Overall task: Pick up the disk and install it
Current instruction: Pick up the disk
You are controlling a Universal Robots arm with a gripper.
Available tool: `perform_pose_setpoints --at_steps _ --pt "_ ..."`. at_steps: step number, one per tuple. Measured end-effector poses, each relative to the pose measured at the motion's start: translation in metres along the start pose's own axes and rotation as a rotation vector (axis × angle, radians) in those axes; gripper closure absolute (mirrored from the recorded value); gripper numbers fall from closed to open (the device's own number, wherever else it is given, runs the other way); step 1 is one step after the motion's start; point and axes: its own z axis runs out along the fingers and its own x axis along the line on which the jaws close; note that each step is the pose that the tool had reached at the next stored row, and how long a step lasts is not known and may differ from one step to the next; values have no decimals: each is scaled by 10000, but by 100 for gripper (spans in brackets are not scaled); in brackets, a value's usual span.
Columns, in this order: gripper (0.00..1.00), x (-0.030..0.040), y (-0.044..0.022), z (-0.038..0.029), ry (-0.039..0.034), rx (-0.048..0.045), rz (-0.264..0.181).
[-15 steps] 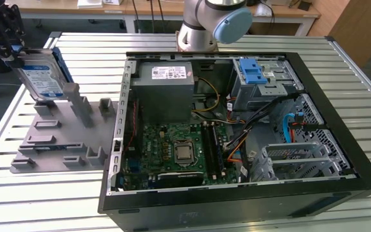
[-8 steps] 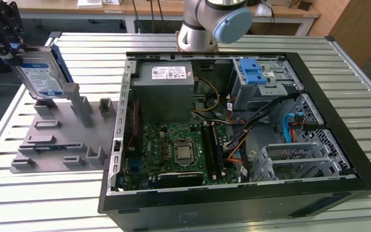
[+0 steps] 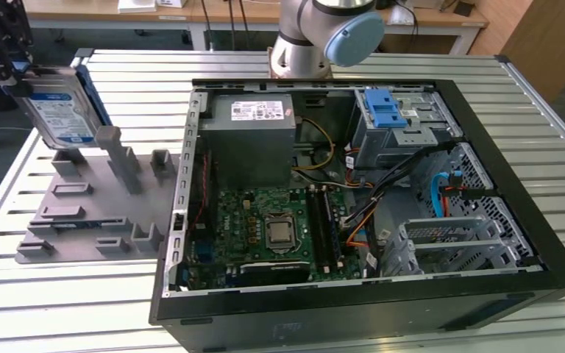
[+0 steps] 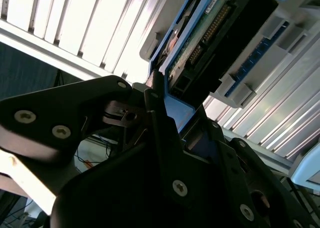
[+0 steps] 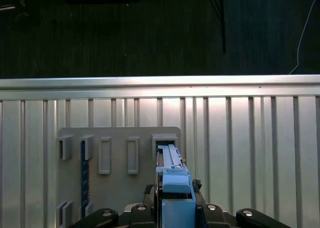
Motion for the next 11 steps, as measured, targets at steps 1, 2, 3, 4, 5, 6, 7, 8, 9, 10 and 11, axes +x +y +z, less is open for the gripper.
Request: perform_pose_setpoints --at_steps 1,2,3,4,5,6,7,8,9,10,11 --pt "64 0 0 -8 0 1 0" --pt "64 0 0 -16 0 1 0" --pt "64 0 0 -24 0 1 0" --pt "64 0 0 -32 -1 1 0" --pt "64 0 1 -39 -1 2 -1" --pt "64 0 1 -48 0 1 0" --pt "64 -1 1 -56 -1 1 0" --pt "64 -1 1 -64 -1 2 0" --pt "64 -1 1 -72 0 1 0" --pt "64 -1 1 -80 0 0 0" --pt "64 -1 1 -88 0 0 -1"
